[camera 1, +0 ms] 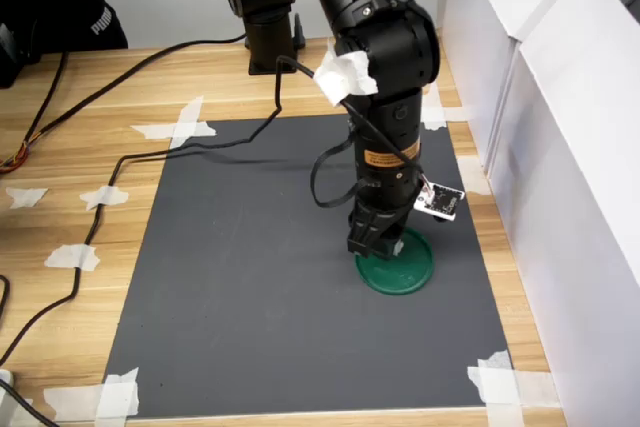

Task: Grasp a white terminal and put it on the green lid.

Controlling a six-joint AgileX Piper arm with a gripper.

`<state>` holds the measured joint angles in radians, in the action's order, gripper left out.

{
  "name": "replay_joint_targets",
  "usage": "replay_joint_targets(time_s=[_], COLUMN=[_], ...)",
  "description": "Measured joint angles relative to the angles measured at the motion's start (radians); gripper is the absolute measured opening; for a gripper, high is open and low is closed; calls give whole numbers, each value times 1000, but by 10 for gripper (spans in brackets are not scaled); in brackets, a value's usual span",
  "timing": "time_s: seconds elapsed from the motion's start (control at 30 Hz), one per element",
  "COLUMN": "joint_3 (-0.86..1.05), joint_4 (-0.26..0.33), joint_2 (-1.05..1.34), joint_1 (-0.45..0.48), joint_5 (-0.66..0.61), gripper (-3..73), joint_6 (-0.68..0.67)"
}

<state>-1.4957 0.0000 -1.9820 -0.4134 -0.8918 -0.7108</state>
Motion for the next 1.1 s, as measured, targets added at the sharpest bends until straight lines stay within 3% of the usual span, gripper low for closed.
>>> replay_joint_targets(time_s=[0.17,0.47,0.67,0.87,1.1], joint_3=[0,112,312,479,594], joint_4=[0,0,0,8,47], joint_2=[78,358,566,792,1042], joint_1=[0,0,0,11,121], joint_5=[-4,35,100,104,137], gripper=[516,483,310,31,-14], joint_6=[44,217,302,307,218])
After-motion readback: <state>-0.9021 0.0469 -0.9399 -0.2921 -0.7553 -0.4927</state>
